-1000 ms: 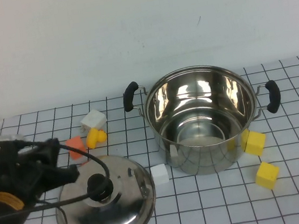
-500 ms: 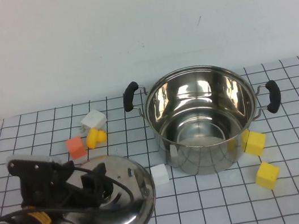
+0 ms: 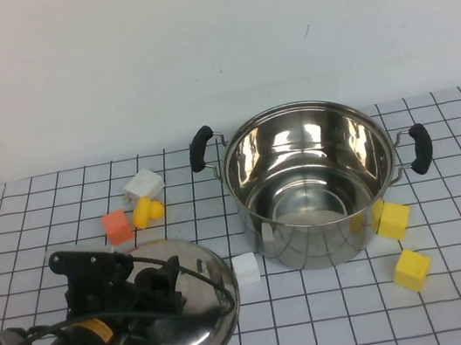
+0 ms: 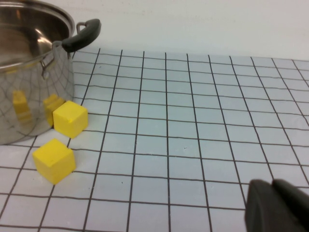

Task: Cover the pot
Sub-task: Pick up the pot lid

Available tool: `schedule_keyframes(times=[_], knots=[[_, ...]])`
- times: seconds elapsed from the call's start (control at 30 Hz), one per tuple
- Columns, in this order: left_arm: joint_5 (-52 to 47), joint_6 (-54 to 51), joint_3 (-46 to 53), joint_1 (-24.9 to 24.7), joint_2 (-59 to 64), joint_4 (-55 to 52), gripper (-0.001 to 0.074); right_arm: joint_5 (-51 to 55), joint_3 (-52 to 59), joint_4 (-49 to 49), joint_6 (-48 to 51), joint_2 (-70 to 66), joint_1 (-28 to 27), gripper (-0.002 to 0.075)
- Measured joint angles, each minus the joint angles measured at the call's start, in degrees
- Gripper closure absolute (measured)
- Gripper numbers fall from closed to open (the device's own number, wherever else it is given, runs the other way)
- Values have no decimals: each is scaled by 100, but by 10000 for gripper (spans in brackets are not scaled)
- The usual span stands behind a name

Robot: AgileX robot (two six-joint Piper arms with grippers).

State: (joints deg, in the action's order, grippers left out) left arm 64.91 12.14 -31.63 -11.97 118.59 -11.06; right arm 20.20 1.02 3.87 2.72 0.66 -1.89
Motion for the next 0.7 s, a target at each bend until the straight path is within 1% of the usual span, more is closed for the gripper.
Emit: schedule_keyframes(times=[0.37, 0.43, 0.5, 0.53, 0.6, 0.7], knots=[[13, -12, -64, -41, 407, 371, 172, 0, 0, 0, 0, 0, 0, 717], [62, -12, -64, -41, 432, 379, 189, 0, 0, 0, 0, 0, 0, 717], [77, -12, -75, -41, 441, 393, 249, 0, 0, 0, 0, 0, 0, 717], [77, -24, -83, -41, 441, 421, 297, 0, 0, 0, 0, 0, 0, 717], [108, -49, -88, -55, 441, 460, 419, 0, 0, 0, 0, 0, 0, 717], [118, -50, -97, -59, 441, 508, 414, 0, 0, 0, 0, 0, 0, 717]])
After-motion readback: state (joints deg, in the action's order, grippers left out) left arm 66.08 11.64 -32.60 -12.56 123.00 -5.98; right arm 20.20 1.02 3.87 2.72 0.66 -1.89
